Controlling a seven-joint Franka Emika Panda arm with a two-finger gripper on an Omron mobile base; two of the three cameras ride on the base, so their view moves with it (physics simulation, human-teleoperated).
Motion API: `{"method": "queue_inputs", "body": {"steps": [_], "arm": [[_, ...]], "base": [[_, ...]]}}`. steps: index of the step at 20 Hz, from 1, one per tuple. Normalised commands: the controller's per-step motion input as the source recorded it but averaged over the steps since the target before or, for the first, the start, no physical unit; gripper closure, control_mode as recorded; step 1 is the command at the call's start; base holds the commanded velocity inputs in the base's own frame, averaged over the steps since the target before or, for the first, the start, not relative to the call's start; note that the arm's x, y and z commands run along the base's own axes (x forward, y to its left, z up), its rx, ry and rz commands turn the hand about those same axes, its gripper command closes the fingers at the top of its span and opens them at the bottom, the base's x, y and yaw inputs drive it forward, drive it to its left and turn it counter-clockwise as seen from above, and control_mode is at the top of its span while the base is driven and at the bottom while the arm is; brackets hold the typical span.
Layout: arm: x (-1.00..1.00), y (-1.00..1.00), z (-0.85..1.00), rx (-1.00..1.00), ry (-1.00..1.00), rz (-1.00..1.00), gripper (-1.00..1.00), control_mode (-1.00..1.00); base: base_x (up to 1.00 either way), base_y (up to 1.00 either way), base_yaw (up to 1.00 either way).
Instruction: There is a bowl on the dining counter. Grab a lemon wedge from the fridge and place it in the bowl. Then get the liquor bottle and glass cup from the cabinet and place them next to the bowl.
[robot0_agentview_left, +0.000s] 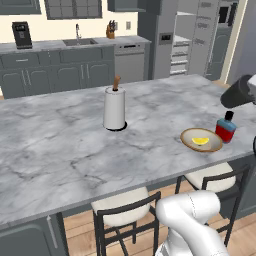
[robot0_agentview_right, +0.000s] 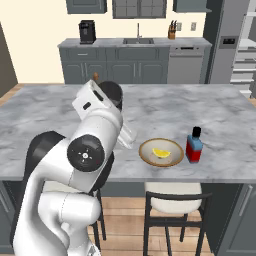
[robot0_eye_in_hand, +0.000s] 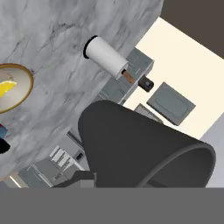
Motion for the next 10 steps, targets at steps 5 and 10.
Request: {"method": "queue_inputs", "body": {"steps": [5, 10], "arm": [[0.74, 0.52, -0.42, -0.41, 0.65, 0.00, 1.00, -1.00], [0.49, 0.58, -0.56, -0.32, 0.49, 0.00, 1.00, -1.00]], "base": [[0.00, 0.00, 0.00], [0.00, 0.00, 0.00]]}}
